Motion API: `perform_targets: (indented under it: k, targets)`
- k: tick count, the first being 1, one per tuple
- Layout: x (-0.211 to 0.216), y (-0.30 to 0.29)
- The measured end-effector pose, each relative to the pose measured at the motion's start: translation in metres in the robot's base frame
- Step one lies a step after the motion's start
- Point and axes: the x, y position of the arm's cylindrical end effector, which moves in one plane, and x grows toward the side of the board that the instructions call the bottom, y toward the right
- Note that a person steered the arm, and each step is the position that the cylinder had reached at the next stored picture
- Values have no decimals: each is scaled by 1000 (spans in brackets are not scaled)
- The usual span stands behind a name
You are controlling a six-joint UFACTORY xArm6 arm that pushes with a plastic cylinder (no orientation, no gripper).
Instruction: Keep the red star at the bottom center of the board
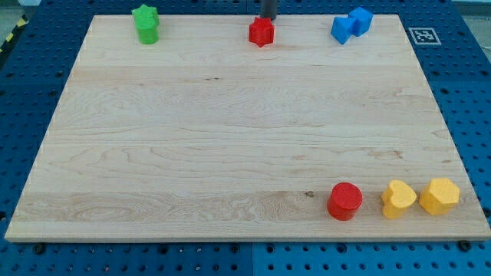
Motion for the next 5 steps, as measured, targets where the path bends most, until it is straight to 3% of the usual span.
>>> perform_targets:
  k: [5]
  targets:
    - [129, -17]
